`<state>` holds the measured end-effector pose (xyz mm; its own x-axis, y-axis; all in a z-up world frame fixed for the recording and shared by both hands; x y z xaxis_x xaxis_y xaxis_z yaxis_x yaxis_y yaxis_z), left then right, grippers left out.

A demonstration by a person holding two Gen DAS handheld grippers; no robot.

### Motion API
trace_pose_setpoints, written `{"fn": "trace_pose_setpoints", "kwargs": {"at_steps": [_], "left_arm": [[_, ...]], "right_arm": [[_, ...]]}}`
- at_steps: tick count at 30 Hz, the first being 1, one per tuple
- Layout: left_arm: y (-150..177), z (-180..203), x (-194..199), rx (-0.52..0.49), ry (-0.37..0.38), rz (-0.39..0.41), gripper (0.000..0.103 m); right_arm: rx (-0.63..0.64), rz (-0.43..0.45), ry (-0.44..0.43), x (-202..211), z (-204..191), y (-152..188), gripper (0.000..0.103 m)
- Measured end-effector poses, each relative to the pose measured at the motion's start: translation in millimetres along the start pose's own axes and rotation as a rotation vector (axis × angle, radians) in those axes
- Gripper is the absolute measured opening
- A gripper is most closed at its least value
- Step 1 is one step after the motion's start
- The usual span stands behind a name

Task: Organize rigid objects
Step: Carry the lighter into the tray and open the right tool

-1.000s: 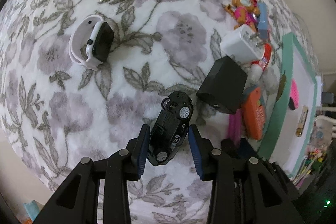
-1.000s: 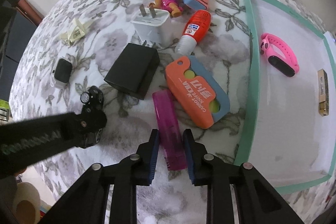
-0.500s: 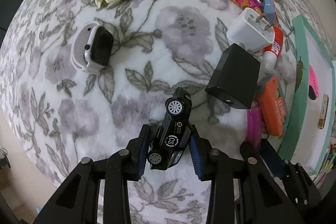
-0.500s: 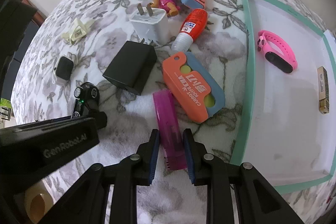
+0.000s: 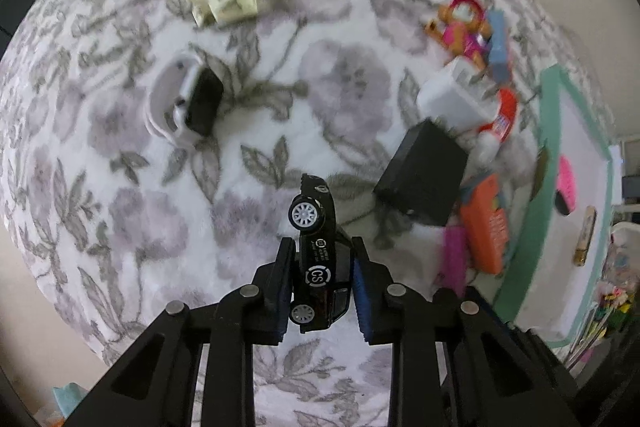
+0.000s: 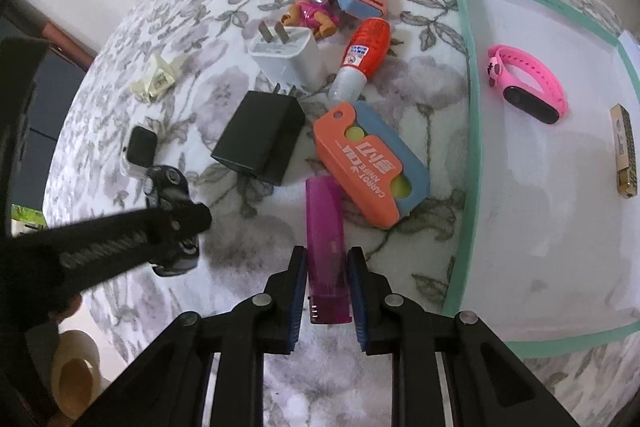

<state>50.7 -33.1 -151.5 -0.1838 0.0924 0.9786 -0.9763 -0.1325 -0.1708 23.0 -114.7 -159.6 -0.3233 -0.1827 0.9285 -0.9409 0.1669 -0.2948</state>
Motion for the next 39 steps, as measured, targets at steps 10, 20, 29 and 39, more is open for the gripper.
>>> {"fn": "trace_pose_setpoints", "kwargs": {"at_steps": [10, 20, 29, 39], "left_arm": [[-20, 0, 37, 0.024, 0.046, 0.107, 0.028], [-29, -27, 49, 0.018, 0.068, 0.138, 0.028], [-35, 4, 78, -0.027, 0.169, 0.244, 0.028], [-10, 91, 97, -0.238, 0.313, 0.307, 0.028]], "right_arm": [[-0.026, 0.033, -0.047, 27, -1, -8, 0.021], [-0.009, 0.077, -0.048, 42, -9, -13, 0.021], [-0.106, 0.243, -0.037, 91, 25, -40, 0.021], [-0.258, 0.432, 0.173, 157, 122, -52, 0.021]]}}
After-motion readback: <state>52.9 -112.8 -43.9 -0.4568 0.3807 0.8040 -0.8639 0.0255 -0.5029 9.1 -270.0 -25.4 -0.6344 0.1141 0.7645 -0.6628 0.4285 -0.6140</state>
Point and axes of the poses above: each gripper's, at about its wrist camera, not at the fingertips, and x roughly against the way its jaws point, z to its right, y to its underside, the point moved 9 cm from there along -x, roughly the way its jaws point, and after that the axes turned 6 degrees about z, right-handed, at the moved point
